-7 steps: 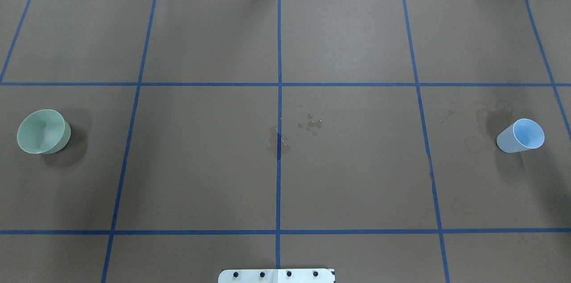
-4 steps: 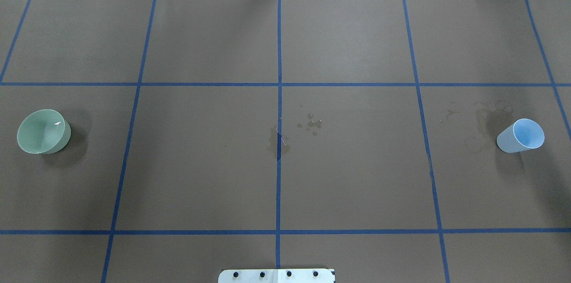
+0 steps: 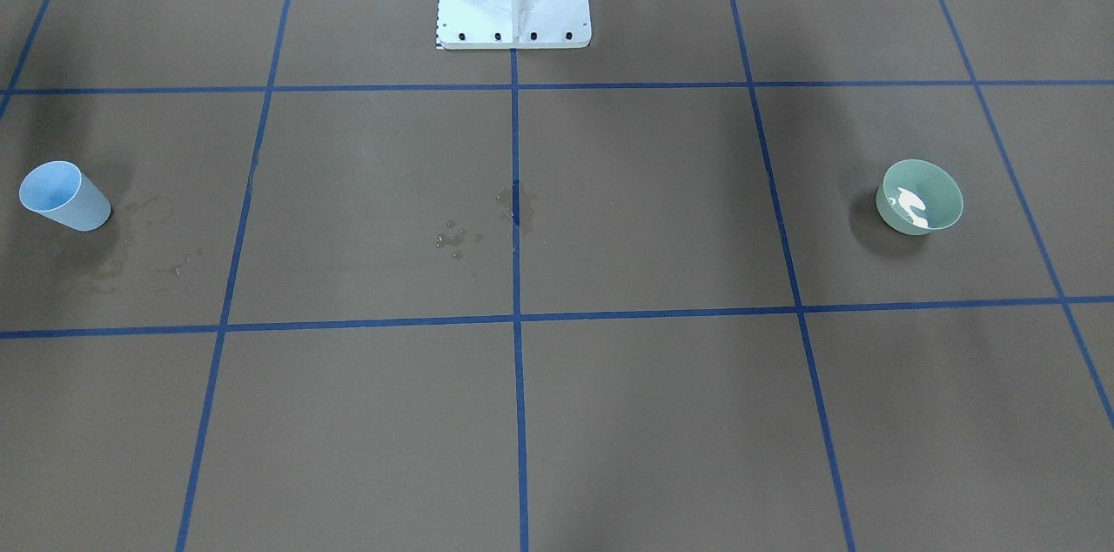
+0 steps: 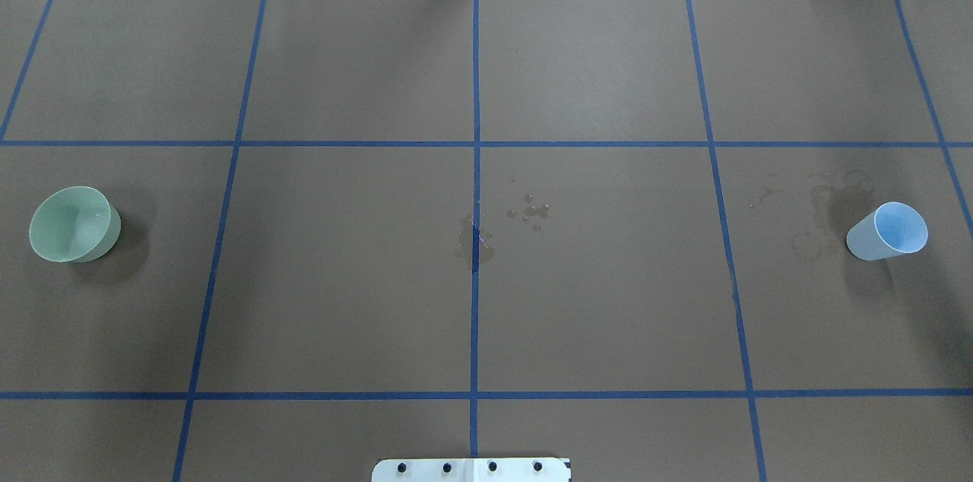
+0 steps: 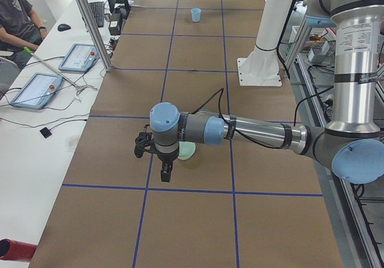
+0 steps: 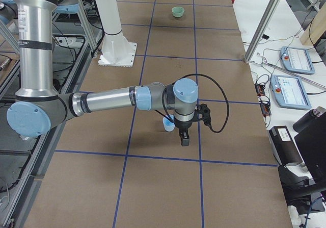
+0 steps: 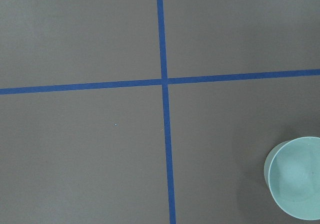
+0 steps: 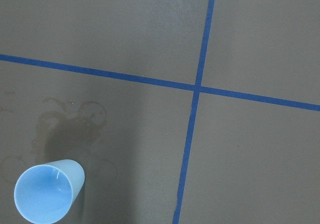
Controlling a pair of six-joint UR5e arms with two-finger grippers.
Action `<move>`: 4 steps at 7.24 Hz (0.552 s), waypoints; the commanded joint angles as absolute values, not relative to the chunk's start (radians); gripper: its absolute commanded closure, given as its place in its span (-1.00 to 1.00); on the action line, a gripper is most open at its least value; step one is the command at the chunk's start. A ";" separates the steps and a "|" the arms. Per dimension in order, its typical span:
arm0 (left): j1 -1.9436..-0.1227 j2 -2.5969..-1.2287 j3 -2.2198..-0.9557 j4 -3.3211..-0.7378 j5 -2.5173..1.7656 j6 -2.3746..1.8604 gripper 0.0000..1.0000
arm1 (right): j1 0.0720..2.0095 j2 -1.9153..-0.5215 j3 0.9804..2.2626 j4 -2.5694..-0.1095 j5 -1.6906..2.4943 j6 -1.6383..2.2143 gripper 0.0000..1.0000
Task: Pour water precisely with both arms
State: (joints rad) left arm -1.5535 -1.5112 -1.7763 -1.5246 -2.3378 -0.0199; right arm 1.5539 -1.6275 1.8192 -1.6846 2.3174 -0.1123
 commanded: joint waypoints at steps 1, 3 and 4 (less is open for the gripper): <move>-1.552 -1.511 -1.795 -1.525 -2.339 -0.017 -1.00 | 1.552 -1.629 1.816 -1.686 2.325 -0.111 -1.00; -1.552 -1.523 -1.824 -1.522 -2.338 -0.015 -1.00 | 1.552 -1.632 1.816 -1.689 2.336 -0.112 -1.00; -1.552 -1.520 -1.818 -1.522 -2.339 -0.018 -1.00 | 1.552 -1.634 1.815 -1.689 2.336 -0.112 -1.00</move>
